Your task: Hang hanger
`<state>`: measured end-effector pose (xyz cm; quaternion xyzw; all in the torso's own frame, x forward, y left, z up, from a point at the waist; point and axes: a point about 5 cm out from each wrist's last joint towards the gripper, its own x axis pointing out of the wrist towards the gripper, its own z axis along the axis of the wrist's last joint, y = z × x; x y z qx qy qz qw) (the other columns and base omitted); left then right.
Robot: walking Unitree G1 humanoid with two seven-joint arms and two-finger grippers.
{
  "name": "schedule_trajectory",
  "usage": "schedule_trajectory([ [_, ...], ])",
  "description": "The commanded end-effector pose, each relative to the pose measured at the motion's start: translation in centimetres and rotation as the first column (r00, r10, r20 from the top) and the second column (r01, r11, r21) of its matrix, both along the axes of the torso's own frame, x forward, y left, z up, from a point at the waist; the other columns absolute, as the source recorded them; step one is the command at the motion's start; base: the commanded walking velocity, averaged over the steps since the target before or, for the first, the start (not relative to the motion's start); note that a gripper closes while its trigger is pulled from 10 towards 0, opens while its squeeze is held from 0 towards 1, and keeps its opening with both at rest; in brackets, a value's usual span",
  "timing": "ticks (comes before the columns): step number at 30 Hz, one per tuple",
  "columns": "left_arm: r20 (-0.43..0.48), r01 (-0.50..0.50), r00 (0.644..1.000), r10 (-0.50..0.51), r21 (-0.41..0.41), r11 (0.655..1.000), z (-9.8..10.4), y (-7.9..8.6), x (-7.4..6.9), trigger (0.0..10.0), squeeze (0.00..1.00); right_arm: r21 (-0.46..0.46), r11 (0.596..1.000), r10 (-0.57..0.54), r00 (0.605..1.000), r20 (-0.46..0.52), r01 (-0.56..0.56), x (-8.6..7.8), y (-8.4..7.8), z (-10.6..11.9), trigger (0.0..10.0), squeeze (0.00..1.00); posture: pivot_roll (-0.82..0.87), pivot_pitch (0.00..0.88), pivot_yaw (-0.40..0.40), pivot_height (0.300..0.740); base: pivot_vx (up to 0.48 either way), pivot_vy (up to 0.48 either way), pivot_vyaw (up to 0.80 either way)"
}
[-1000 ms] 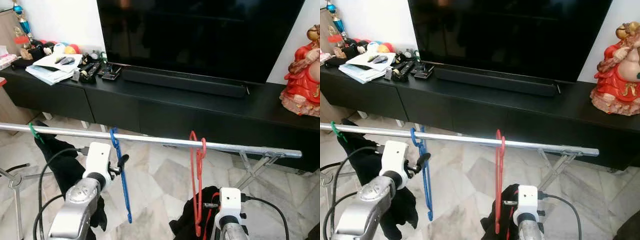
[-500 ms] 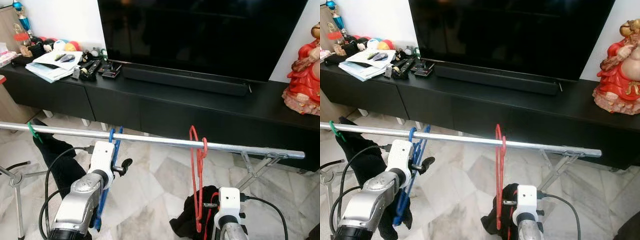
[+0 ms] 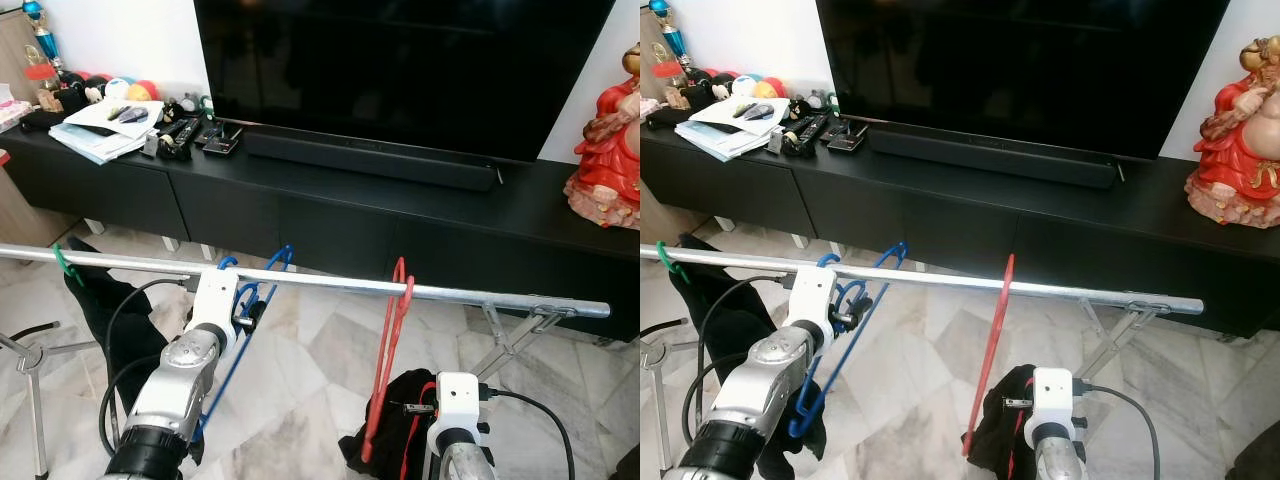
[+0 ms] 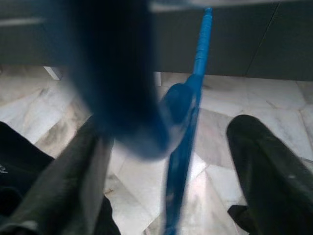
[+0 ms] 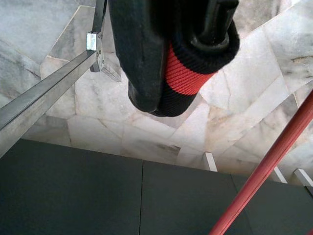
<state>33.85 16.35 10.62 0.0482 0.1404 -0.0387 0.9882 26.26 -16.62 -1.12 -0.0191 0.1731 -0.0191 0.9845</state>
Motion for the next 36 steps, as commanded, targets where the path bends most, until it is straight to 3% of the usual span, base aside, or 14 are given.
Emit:
schedule_trajectory([
  [1, -0.007, -0.010, 1.000, 0.010, -0.007, 1.000, -0.5, 0.2, 0.1, 0.0, 0.00, -0.001, 1.000, 0.001, 1.000, 0.019, -0.001, 0.2, 0.0, 0.3, 10.0, 0.00, 0.02, 0.073, 0.005, 0.740, 0.000, 0.000, 0.00],
  [36, -0.038, 0.041, 0.998, -0.043, -0.055, 0.998, -1.1, 0.3, -0.1, 0.0, 0.00, 0.005, 1.000, 0.030, 1.000, -0.002, -0.030, 0.0, 0.3, 0.0, 10.0, 0.00, 0.04, 0.093, -0.004, 0.740, 0.000, 0.000, 0.00],
])
